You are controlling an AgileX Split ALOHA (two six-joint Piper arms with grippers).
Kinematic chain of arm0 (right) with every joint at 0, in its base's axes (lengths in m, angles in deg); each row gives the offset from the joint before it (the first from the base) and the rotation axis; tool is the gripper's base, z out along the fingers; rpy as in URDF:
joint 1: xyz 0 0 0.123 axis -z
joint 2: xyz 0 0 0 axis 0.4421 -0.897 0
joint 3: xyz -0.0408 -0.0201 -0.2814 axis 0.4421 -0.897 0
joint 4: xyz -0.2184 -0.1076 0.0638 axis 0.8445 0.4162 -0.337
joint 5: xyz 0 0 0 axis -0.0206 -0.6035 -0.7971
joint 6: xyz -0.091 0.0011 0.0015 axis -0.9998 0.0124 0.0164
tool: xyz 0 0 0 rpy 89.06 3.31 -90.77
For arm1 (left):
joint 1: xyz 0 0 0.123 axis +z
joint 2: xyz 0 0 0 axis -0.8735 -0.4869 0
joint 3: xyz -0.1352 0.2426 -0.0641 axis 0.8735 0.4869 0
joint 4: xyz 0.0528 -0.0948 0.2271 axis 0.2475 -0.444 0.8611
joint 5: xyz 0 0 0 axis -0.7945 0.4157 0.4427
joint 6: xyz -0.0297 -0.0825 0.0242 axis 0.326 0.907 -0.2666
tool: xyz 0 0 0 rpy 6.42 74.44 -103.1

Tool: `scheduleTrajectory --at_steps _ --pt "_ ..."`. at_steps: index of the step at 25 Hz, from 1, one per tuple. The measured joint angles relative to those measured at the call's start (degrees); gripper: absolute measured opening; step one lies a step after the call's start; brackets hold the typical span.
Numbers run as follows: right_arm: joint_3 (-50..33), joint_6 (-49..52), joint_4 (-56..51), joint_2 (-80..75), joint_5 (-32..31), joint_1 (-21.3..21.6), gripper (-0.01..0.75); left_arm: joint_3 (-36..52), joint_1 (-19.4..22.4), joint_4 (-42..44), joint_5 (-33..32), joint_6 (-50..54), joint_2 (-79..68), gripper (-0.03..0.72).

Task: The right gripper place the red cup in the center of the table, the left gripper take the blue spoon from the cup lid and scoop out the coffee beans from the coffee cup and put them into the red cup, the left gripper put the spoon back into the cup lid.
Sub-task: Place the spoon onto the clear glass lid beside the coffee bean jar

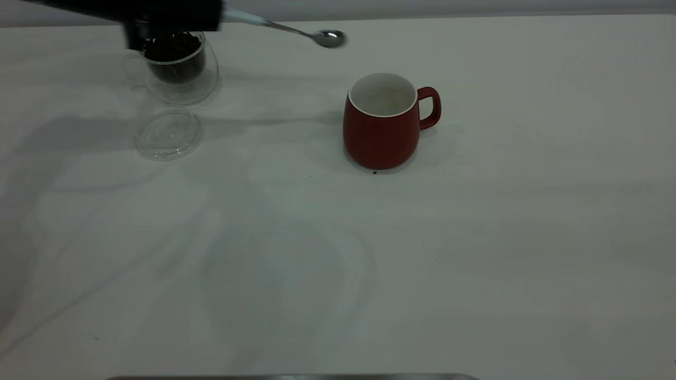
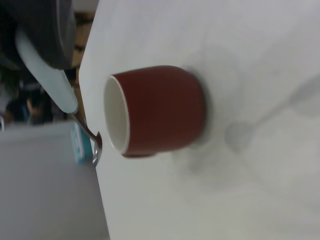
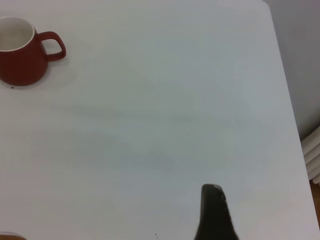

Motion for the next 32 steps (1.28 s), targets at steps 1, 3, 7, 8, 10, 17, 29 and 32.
scheduleTrajectory --at_steps 1,3,7,8,10,17,29,32 --pt "0.0 0.0 0.0 0.0 0.0 0.0 0.546 0.0 1.07 0.07 -0.02 0.39 0.0 0.124" --pt "0.0 0.0 0.0 0.0 0.0 0.0 0.546 0.0 2.78 0.58 -0.08 1.1 0.05 0.124" --pt "0.0 0.0 0.0 0.0 0.0 0.0 0.546 0.0 6.32 3.68 -0.26 3.62 0.95 0.124" --pt "0.0 0.0 0.0 0.0 0.0 0.0 0.546 0.0 7.49 4.32 -0.41 4.39 1.19 0.124" --pt "0.0 0.0 0.0 0.0 0.0 0.0 0.546 0.0 9.77 5.87 -0.41 5.84 1.33 0.124" --pt "0.0 0.0 0.0 0.0 0.0 0.0 0.546 0.0 17.44 13.48 -0.41 8.34 1.33 0.123" --pt "0.0 0.0 0.0 0.0 0.0 0.0 0.546 0.0 20.15 25.44 -0.56 11.5 0.56 0.123" --pt "0.0 0.0 0.0 0.0 0.0 0.0 0.546 0.0 19.61 23.37 -0.63 11.12 -0.78 0.123"
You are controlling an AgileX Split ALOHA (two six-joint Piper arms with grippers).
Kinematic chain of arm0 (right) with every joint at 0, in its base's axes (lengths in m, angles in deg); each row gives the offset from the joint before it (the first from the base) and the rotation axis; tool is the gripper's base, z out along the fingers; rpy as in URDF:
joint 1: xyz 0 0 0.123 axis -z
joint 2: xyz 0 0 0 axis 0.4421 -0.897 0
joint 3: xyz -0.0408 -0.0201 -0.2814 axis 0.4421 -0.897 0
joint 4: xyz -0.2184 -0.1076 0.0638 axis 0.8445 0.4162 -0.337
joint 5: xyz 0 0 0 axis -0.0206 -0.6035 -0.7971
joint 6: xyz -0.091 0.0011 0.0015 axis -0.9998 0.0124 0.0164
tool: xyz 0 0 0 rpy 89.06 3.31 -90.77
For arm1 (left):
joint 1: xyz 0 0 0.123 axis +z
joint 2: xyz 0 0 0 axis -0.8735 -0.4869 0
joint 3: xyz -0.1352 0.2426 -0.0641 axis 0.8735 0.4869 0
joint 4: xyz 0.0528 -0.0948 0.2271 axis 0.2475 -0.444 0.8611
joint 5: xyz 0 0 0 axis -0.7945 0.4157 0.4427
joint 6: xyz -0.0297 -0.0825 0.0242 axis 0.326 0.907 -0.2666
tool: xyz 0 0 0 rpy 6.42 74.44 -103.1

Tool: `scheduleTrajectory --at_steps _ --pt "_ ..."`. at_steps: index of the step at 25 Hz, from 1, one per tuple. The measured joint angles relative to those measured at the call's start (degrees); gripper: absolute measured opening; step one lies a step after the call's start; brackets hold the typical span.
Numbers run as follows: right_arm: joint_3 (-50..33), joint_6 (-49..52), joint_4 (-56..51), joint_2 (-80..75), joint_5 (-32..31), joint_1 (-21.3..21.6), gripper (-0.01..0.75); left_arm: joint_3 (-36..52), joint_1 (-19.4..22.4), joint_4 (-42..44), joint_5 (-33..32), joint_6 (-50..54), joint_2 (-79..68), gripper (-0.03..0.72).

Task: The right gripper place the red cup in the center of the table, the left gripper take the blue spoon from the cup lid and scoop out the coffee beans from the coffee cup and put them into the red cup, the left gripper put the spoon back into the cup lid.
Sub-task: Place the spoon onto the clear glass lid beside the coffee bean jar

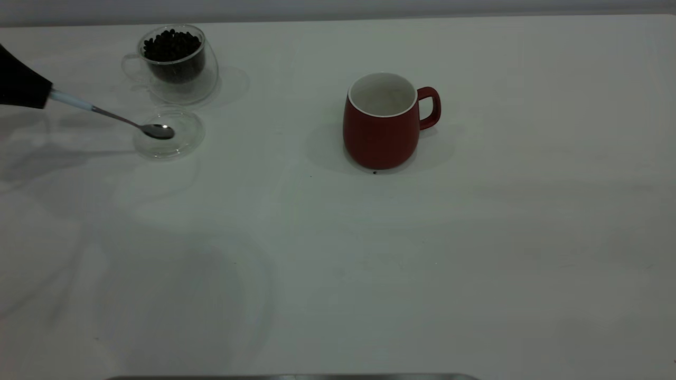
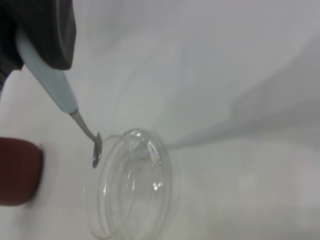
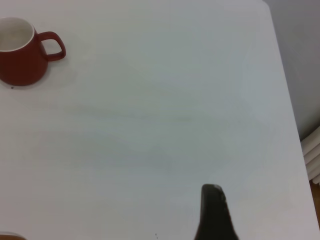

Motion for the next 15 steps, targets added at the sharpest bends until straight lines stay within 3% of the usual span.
scheduleTrajectory --at_steps 15 --pt "0.0 0.0 0.0 0.0 0.0 0.0 0.546 -0.17 -0.55 -6.79 1.03 -1.22 -4.33 0.123"
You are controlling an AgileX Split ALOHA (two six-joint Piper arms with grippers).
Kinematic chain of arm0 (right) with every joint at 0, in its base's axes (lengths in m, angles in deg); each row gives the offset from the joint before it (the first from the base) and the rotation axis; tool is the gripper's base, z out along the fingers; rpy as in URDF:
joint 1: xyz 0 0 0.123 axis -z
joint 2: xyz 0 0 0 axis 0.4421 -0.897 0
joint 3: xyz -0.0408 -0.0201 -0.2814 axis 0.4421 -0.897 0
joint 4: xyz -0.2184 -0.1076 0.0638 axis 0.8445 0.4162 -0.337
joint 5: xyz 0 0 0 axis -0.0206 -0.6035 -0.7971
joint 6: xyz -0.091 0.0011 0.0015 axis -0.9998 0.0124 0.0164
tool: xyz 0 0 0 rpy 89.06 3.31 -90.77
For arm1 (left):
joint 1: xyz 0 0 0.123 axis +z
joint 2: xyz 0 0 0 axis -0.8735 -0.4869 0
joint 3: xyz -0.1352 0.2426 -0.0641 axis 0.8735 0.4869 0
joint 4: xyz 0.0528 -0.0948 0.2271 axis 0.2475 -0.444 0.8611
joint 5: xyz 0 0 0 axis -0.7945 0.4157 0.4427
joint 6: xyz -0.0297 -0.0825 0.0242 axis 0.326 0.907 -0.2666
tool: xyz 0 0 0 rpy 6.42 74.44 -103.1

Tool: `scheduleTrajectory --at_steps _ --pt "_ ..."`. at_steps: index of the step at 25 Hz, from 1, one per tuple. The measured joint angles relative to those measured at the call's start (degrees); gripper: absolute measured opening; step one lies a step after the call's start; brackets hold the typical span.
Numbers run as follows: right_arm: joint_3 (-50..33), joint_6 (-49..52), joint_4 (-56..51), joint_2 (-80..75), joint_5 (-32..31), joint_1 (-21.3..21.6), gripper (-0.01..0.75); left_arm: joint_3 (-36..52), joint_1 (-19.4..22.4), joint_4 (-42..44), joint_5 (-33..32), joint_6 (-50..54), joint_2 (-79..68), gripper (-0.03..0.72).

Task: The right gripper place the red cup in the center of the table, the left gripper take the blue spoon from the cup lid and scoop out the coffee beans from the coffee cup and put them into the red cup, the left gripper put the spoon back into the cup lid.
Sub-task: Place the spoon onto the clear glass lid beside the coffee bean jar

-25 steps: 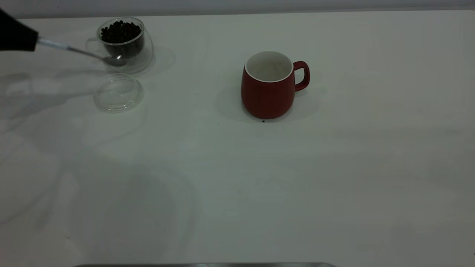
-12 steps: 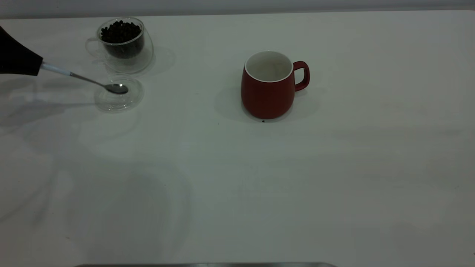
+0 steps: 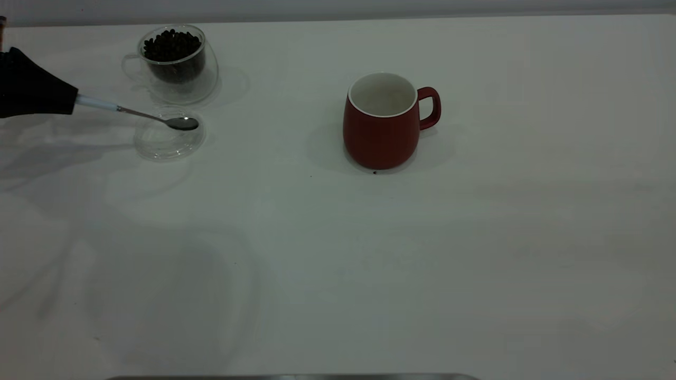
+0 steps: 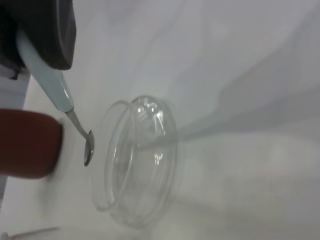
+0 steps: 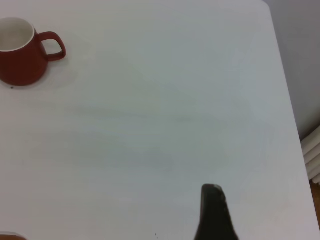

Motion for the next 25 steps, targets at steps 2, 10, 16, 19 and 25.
scheduleTrajectory --at_steps 2,10,16,19,25 --pt "0.0 0.0 0.0 0.0 0.0 0.0 0.546 0.0 0.0 -0.09 0.15 0.0 -0.05 0.123" --pt "0.0 0.0 0.0 0.0 0.0 0.0 0.546 -0.11 0.0 -0.09 -0.06 -0.05 -0.08 0.123" --pt "0.0 0.0 0.0 0.0 0.0 0.0 0.546 -0.17 1.83 0.05 -0.6 -0.05 -0.08 0.123" --pt "0.0 0.0 0.0 0.0 0.0 0.0 0.546 -0.17 3.22 0.63 -0.54 -0.05 -0.08 0.123" --pt "0.0 0.0 0.0 0.0 0.0 0.0 0.546 -0.17 2.36 1.46 1.02 -0.05 -0.08 0.123"
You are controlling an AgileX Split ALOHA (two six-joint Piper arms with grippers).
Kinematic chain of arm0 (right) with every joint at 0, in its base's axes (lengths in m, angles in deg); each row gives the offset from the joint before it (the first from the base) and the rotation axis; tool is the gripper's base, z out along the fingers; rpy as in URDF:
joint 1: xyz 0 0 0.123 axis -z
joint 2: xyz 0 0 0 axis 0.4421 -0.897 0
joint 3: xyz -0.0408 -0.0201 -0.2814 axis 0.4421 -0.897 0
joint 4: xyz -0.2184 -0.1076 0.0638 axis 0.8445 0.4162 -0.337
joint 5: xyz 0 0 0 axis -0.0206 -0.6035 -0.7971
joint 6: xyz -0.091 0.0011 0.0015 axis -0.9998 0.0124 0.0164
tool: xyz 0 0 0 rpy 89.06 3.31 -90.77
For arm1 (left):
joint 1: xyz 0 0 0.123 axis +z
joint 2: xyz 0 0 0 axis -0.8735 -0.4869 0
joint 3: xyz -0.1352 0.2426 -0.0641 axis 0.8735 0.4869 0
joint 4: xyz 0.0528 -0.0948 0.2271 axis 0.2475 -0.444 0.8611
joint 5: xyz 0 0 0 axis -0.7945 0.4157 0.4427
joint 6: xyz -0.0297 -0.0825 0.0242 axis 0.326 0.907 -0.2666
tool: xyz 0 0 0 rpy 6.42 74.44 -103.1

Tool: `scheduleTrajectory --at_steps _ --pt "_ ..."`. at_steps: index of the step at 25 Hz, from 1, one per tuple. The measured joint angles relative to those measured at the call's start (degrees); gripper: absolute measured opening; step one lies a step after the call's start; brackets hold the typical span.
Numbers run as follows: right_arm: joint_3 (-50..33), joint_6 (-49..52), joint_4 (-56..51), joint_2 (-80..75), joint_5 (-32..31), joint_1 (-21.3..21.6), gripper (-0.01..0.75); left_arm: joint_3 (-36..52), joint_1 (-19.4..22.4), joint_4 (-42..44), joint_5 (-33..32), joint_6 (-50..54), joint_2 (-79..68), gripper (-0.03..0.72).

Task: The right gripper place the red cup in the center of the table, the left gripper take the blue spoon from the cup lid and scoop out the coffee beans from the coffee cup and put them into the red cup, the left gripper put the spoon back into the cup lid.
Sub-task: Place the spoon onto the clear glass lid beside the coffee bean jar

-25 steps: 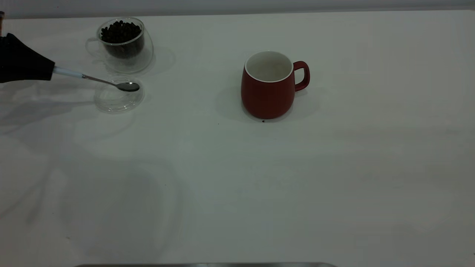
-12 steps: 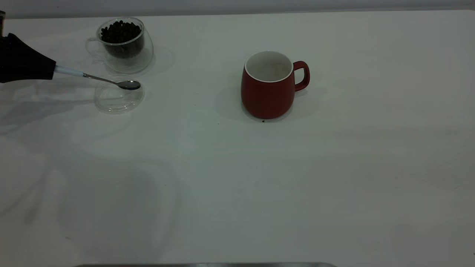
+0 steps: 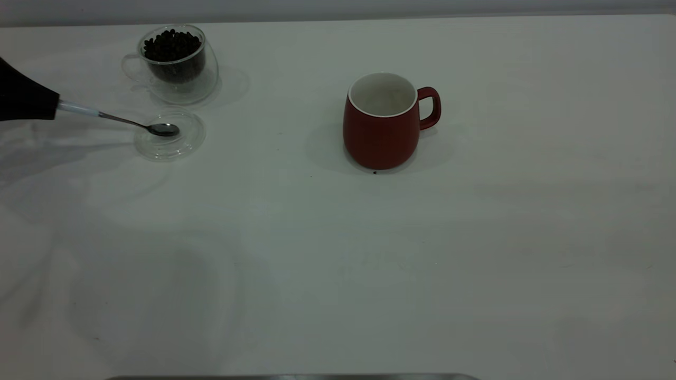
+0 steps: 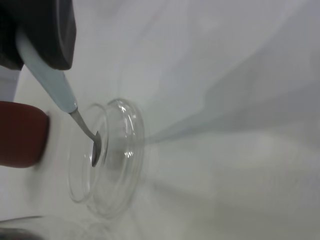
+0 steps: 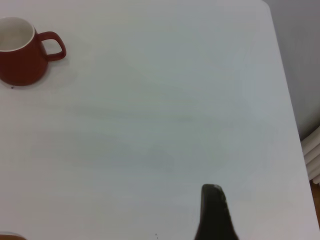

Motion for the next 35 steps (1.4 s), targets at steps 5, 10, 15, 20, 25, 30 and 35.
scheduleTrajectory --at_steps 5,10,15,20,25,30,35 --pt "0.0 0.0 0.0 0.0 0.0 0.0 0.546 0.0 -2.53 -0.17 2.77 0.0 0.0 0.123" --pt "0.0 0.0 0.0 0.0 0.0 0.0 0.546 0.0 -3.71 -1.25 3.77 0.0 0.0 0.123" --pt "0.0 0.0 0.0 0.0 0.0 0.0 0.546 0.0 -4.82 -1.61 4.51 0.0 -0.04 0.123" --pt "0.0 0.0 0.0 0.0 0.0 0.0 0.546 0.0 -5.3 -1.94 4.57 -0.15 -0.81 0.124" --pt "0.0 0.0 0.0 0.0 0.0 0.0 0.546 0.0 -5.3 -1.43 5.6 -0.15 -0.88 0.176" --pt "0.0 0.0 0.0 0.0 0.0 0.0 0.546 0.0 -5.3 -0.43 7.24 -0.15 -0.98 0.301" --pt "0.0 0.0 0.0 0.0 0.0 0.0 0.546 0.0 -5.3 0.05 7.55 -0.15 -0.98 0.397"
